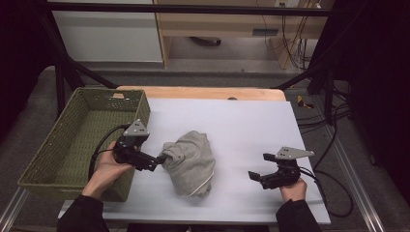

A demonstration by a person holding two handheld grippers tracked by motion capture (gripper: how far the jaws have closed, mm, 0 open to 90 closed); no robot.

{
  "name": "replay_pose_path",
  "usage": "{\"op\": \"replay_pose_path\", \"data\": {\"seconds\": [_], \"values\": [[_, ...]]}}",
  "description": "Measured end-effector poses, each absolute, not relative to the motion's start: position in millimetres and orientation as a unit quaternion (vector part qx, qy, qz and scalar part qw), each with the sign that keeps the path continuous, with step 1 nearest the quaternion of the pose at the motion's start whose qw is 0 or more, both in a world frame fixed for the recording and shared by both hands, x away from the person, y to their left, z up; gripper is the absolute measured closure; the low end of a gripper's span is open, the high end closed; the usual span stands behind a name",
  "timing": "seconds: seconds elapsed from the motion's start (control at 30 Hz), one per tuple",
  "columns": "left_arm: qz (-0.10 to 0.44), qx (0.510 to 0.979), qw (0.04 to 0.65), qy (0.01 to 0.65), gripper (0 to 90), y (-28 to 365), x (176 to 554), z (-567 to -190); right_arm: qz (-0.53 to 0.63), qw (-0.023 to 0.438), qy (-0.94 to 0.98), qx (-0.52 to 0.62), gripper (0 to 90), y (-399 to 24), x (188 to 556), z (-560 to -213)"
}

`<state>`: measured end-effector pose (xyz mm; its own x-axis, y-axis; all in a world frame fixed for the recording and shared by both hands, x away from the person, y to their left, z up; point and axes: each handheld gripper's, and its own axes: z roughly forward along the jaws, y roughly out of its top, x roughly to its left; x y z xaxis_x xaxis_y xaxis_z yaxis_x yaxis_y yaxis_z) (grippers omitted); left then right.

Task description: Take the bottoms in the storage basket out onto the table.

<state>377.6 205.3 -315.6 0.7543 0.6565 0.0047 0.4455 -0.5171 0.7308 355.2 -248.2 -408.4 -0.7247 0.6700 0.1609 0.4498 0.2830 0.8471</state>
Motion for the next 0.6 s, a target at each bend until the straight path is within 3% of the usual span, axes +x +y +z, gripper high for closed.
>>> {"op": "replay_pose_path", "data": {"seconds": [0.6], "values": [[0.143, 0.853, 0.366, 0.342, 1.8, 235, 387, -323, 0.481, 0.114, 0.794, 0.353, 4.6, -248, 355, -409]]}}
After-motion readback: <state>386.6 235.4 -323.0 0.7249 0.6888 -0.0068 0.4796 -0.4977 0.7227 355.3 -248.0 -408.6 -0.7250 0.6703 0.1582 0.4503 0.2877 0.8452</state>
